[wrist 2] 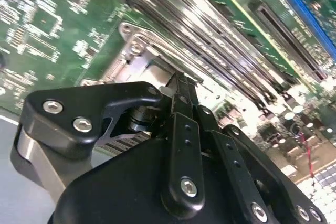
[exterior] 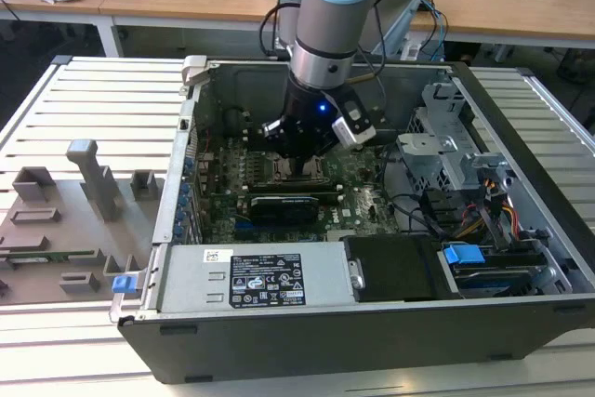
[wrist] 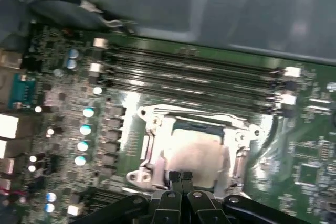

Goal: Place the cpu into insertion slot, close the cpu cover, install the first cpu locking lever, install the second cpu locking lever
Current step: 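Install the second cpu locking lever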

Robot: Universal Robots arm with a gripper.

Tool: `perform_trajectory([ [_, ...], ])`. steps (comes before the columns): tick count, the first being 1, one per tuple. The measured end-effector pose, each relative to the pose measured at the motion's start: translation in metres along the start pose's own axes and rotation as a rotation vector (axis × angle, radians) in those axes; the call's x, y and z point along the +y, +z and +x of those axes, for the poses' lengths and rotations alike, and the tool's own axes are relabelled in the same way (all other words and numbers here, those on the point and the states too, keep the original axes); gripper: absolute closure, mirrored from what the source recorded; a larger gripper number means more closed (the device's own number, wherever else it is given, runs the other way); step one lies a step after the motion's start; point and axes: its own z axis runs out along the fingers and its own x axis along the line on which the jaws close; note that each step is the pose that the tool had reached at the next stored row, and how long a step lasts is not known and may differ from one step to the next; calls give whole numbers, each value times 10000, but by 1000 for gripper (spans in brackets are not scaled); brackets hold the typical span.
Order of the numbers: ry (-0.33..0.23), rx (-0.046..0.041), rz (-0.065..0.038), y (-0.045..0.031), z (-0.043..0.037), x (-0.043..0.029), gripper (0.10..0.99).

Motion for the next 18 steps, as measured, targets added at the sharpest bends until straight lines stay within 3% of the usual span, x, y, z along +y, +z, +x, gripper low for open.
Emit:
perform_trajectory([
  [2, 8, 18, 81, -22, -21, 18, 980],
  [4, 18, 37, 206, -174, -13, 35, 980],
  [9, 23, 42, 234, -474, 16, 41, 980],
  [11, 23, 43, 236, -515, 20, 42, 980],
  [18, 22, 42, 235, -523, 20, 42, 980],
])
